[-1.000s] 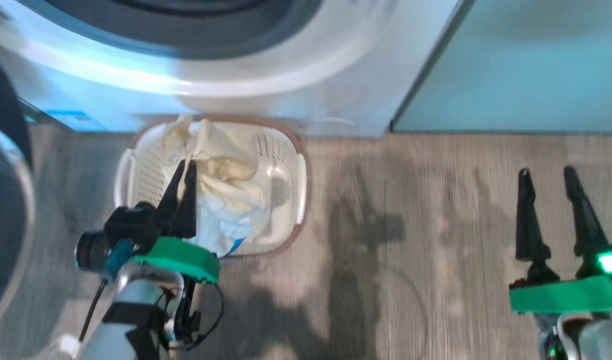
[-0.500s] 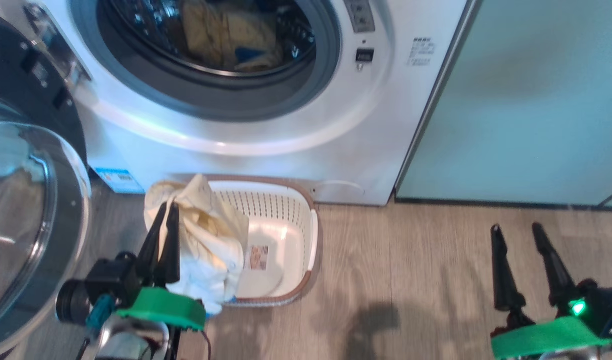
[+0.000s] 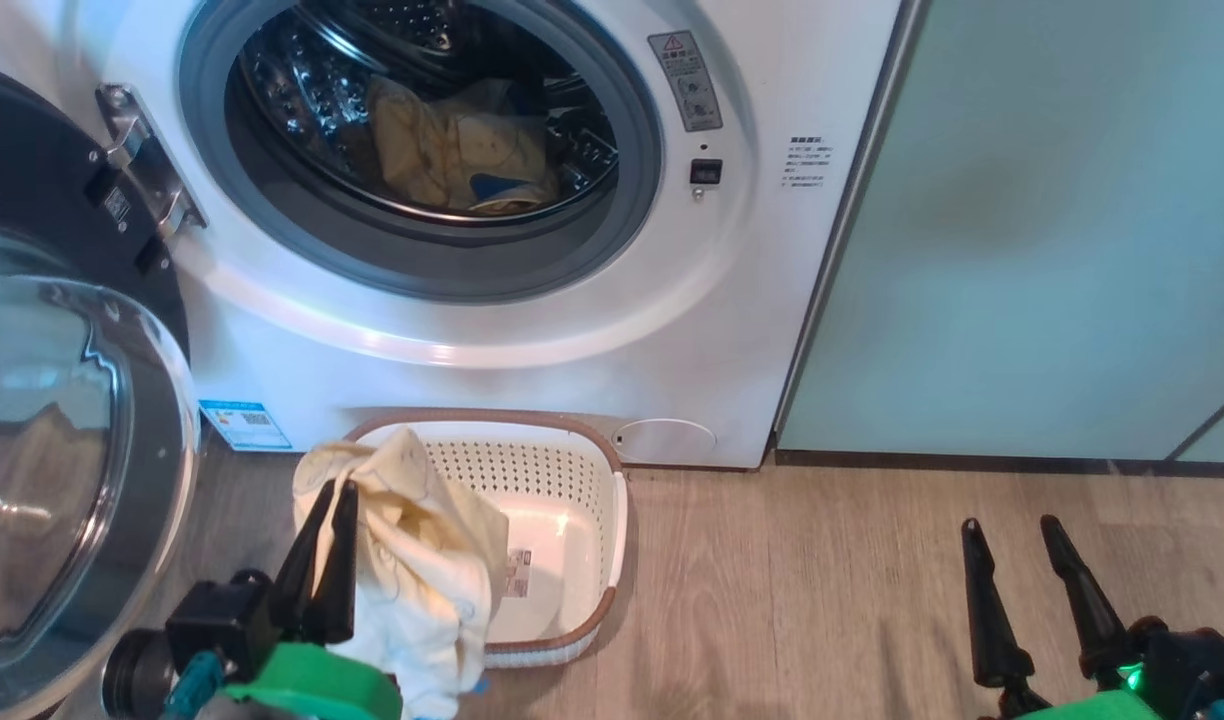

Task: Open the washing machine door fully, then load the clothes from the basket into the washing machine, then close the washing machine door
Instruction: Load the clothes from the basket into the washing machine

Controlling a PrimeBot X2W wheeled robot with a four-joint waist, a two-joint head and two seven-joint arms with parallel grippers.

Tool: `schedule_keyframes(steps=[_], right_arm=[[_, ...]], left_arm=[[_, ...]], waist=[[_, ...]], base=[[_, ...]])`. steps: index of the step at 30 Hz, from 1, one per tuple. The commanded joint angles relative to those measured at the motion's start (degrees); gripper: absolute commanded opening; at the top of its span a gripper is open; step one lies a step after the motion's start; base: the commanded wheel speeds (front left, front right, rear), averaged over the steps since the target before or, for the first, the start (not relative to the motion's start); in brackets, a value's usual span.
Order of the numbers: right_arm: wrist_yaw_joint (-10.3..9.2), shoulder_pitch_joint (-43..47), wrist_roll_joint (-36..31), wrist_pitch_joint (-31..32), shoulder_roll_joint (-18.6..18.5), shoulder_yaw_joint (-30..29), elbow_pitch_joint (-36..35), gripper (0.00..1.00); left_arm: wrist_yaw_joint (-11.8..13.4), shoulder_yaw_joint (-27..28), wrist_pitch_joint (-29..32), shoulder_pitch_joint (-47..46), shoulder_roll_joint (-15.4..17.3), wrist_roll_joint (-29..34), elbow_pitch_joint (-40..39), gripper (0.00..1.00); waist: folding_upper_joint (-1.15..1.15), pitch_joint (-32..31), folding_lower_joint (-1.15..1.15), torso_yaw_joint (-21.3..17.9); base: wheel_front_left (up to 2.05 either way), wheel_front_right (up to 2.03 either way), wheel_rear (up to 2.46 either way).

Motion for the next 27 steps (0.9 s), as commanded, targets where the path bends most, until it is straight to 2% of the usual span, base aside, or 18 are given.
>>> schedule_keyframes(steps=[1,16,27], right_arm=[[-0.16,-1.13,0.3,-0.38,-0.73,1.34,-1.6,1.0],[-0.16,-1.24,0.4,-0.38,-0.73,1.63,-1.37,1.0],[-0.16,-2.37,0.07,-0.38,-0.73,2.73,-1.14,1.0]], left_arm=[[0.44,2.71,0.04,-1.45,1.07,-0.3,-2.45,0.0],[0.13,2.44,-0.12,-1.31,1.33,-1.5,-2.05,0.0],[-1.45,1.18,-1.02,-4.39,1.13,-2.7,1.48,0.0]], waist=[[0.0,-0.25,0.01,-0.14],[0.0,-0.76,0.01,-0.21],[0.0,0.23,0.01,-1.69]], base=[[0.0,0.0,0.0],[0.0,0.0,0.0],[0.0,0.0,0.0]])
